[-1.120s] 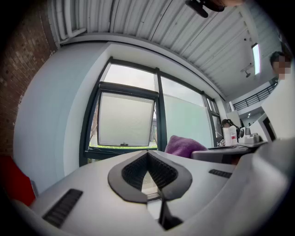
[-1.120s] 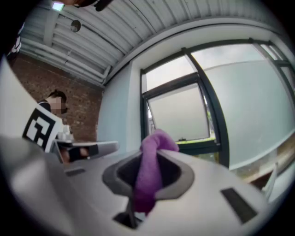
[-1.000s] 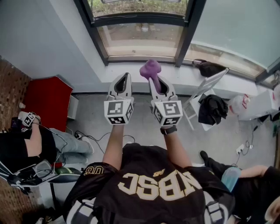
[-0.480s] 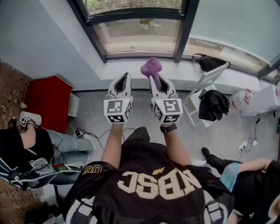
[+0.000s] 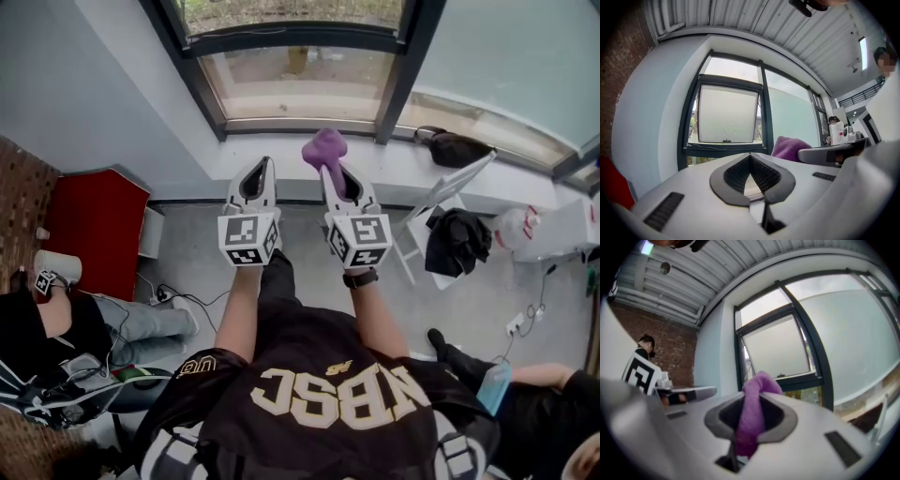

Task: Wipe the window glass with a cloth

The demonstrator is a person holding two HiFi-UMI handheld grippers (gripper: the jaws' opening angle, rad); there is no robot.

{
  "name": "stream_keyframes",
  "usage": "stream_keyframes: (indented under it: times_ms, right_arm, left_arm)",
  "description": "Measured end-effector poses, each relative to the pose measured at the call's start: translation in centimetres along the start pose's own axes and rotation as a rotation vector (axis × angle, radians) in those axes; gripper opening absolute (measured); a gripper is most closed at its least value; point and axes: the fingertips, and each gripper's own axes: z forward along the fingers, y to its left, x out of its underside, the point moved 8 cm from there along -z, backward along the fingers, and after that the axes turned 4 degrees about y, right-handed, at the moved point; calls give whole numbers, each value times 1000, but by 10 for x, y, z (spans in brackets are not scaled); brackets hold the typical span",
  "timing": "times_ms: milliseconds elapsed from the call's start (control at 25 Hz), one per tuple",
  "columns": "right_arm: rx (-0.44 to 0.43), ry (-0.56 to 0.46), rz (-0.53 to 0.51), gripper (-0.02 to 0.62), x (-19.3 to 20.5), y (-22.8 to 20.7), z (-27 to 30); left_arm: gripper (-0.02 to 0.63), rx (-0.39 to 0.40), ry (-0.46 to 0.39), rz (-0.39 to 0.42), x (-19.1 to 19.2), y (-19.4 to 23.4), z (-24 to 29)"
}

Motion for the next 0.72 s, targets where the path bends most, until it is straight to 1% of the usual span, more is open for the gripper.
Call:
stream_keyframes:
  times_ms: [120,240,440,520,600,720]
  right_arm:
    - [-9,0,-12,75,4,0,42]
    - [-3,13,-10,75,10,-2,97]
    - [29,42,20,75,7,0,216]
    - [12,50,12,75,5,7,261]
    - [-23,59,7,75,7,13,308]
    - [-55,88,13,75,13,21,380]
  left_arm:
    - [18,10,-11,5,7,26,32]
    - [18,18,-10,23,15,65,72]
    - [18,41,13,-7,17,159,149]
    - [18,33,19,-23,18,198,172]
    - [18,20,23,-46,21,236,196]
    - [18,3,34,-57,27,293,229]
